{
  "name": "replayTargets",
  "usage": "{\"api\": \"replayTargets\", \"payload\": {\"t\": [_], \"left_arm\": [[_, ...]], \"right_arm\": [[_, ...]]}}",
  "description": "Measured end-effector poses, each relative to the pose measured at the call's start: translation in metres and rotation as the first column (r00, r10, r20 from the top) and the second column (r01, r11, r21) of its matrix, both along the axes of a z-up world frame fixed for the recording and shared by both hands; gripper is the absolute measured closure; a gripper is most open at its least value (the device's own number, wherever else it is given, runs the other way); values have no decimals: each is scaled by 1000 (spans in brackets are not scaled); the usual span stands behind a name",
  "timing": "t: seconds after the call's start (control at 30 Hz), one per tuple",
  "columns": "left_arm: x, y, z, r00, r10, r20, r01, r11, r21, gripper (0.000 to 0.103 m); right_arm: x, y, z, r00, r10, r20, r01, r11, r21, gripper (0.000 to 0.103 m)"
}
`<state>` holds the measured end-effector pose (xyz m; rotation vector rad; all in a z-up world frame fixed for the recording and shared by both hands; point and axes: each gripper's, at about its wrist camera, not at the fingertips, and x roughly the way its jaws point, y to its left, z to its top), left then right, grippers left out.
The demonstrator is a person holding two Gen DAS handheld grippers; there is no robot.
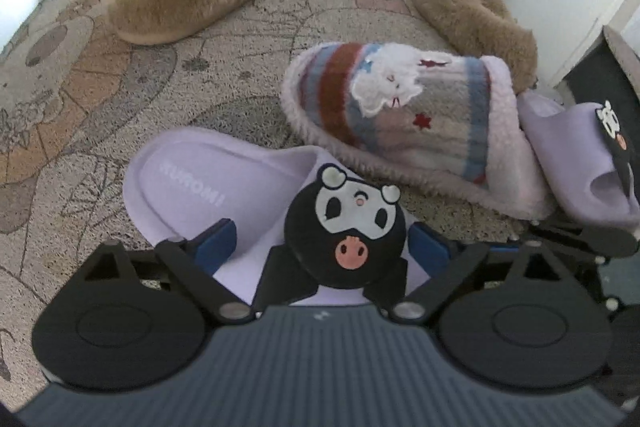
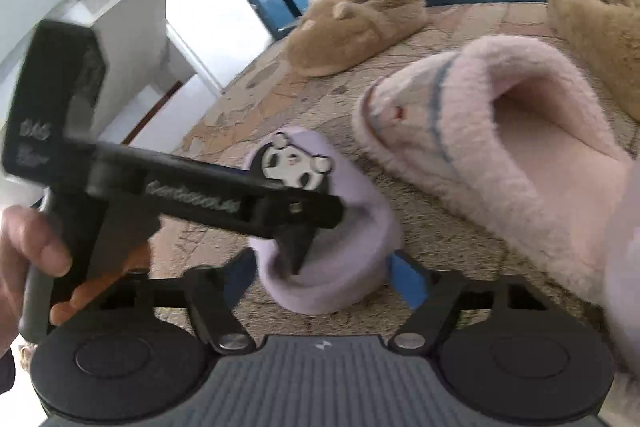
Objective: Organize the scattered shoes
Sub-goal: 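Grasp the lilac Kuromi slide at its strap with the left tool, then carry the lilac slide with the left tool toward the white shelf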
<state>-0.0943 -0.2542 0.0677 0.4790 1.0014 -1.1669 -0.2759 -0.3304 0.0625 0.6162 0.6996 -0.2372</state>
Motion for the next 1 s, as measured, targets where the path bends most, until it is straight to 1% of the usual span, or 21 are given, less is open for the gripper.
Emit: {"api": "replayTargets", "payload": {"t": [0.03,0.1,0.17,0.2,0.23,0.27,0.33,0.37,0.47,0.53,0.57,0.67,0.9,1.0], "left_arm": [[0,0,0,1000,0,-2,0,1000,-2,13],[-2,0,2,1000,-7,2,7,1000,-6,17],[-5,0,4,1000,-14,16,14,1000,-8,18],[-6,-1,4,1000,-14,23,14,1000,-8,19],[-8,-1,5,999,-14,30,14,1000,-10,20],[-10,-2,4,999,-14,33,14,1000,-12,22],[-11,-2,5,999,-12,35,13,1000,-13,22],[-11,-2,5,999,-11,36,12,1000,-13,23],[-10,0,5,999,-3,37,4,1000,-18,25],[-9,3,7,999,15,28,-14,1000,-21,26],[-8,4,9,999,23,26,-23,1000,-21,28],[-8,9,18,998,41,40,-40,999,-26,31],[-5,22,29,994,101,53,-99,994,-35,32],[-8,30,34,990,121,68,-119,992,-33,32]], "right_arm": [[-1,-1,0,1000,-8,-2,8,1000,-1,54],[-4,-5,-2,999,-53,-13,53,999,-3,62],[-4,-7,-3,995,-89,-42,88,996,-12,62],[-3,-7,-4,995,-91,-49,90,996,-8,61],[-1,-7,-6,994,-90,-57,91,996,8,57],[1,-7,-9,994,-89,-64,91,996,24,55],[5,-7,-13,993,-87,-78,92,994,56,54],[5,-7,-15,993,-88,-74,92,994,60,54],[3,-10,-18,994,-90,-56,94,992,82,57],[0,-13,-18,994,-102,-38,106,989,105,63],[-1,-13,-17,994,-106,-32,109,988,109,63],[-3,-10,-12,995,-103,4,102,987,122,64],[0,-5,-3,995,-92,41,85,986,145,64],[2,0,1,997,-65,49,57,989,137,64]]}}
